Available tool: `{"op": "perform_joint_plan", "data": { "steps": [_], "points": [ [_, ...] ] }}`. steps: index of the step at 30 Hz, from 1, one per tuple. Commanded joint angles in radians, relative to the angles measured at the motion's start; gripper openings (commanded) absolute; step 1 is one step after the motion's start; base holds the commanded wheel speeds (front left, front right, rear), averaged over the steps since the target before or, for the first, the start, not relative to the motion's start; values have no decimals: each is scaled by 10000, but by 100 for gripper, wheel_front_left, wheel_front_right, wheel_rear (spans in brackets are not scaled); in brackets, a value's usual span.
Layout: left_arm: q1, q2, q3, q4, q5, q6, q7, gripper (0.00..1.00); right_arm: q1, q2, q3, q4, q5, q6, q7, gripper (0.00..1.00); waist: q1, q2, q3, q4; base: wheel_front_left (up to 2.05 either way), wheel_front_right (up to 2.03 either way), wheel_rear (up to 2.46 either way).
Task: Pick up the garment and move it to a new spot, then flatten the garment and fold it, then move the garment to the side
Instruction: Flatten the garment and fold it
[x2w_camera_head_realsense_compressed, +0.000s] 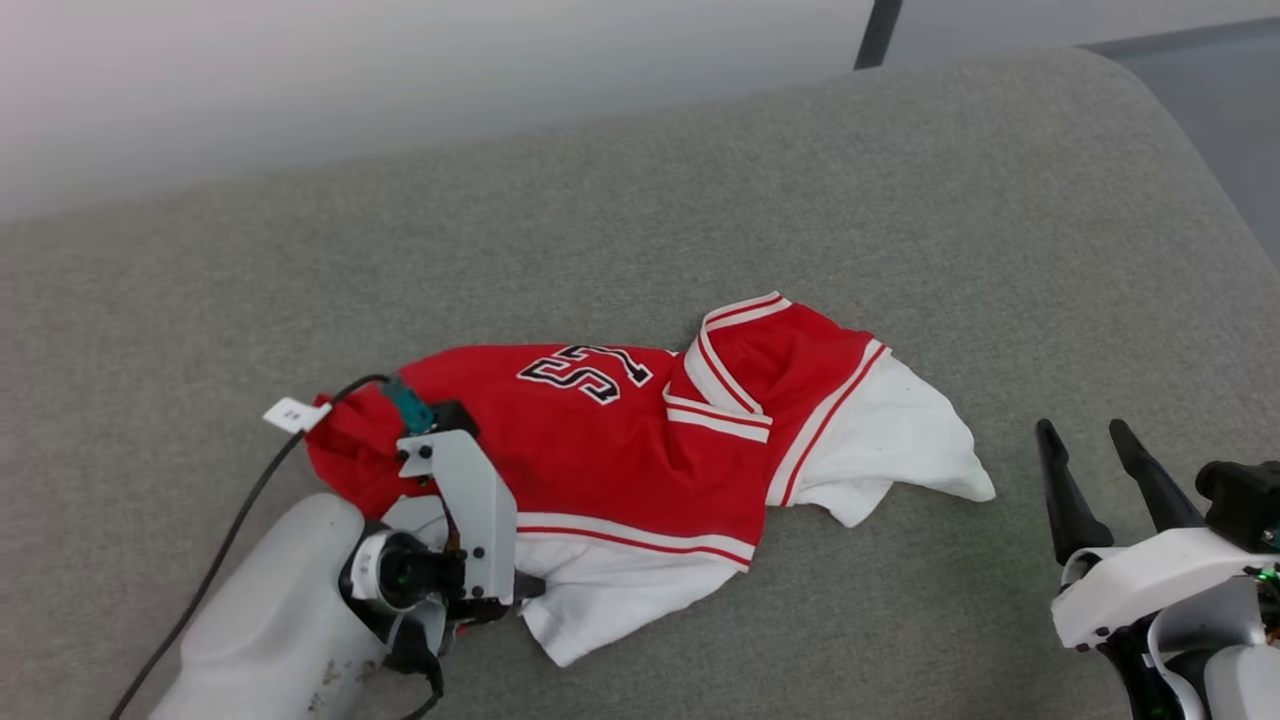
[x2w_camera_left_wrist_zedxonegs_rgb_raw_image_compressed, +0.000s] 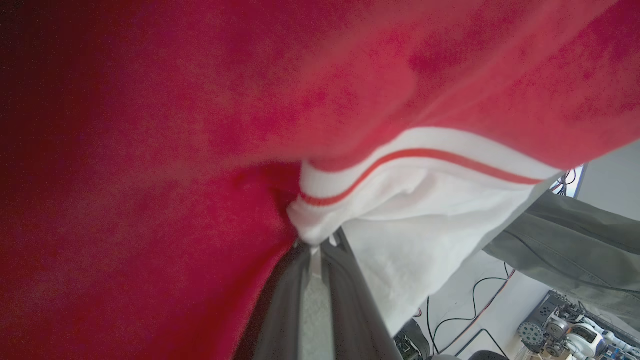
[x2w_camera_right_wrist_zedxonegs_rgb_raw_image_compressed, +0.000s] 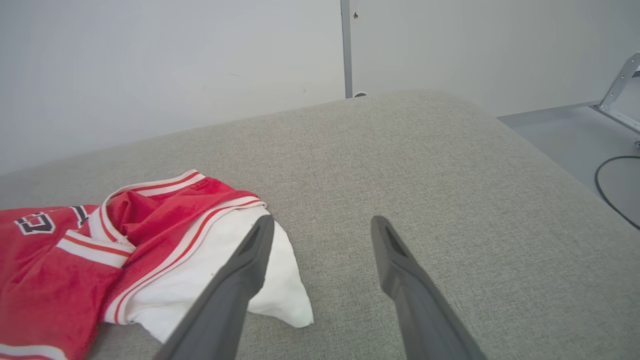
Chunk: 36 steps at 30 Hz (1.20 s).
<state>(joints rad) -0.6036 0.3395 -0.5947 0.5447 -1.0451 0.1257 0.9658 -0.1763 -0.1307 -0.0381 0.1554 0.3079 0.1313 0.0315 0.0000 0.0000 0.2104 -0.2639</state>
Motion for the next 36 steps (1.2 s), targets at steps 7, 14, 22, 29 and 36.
{"op": "perform_joint_plan", "data": {
  "steps": [7, 14, 22, 29, 36],
  "points": [
    [-125, 980, -176, -1163, 264, 378, 1044, 0, 451, -102, -173, -99, 101, -10, 224, 100, 0, 0, -970, 851, 0, 0, 0],
    [-528, 2022, 135, -2266, 607, 568, 1069, 0, 808, -114, -269, -390, 113, -10, 491, 100, 0, 0, -1408, 1194, 0, 0, 0],
    [-583, 2634, 185, -2287, 1237, 359, 290, 0, 1047, -100, -340, -656, 148, -10, 697, 100, 0, 0, -1492, 1252, 0, 0, 0],
    [-246, 2553, 67, -1031, 1718, -157, -1183, 0, 950, -32, -265, -836, 199, -10, 826, 100, 0, 0, -1218, 1085, 0, 0, 0],
    [-403, 2277, -65, 83, 1861, -833, -2086, 100, 1084, -34, -299, -793, 217, -10, 855, 100, 0, 0, -1209, 1093, 0, 0, 0]
  ]
}}
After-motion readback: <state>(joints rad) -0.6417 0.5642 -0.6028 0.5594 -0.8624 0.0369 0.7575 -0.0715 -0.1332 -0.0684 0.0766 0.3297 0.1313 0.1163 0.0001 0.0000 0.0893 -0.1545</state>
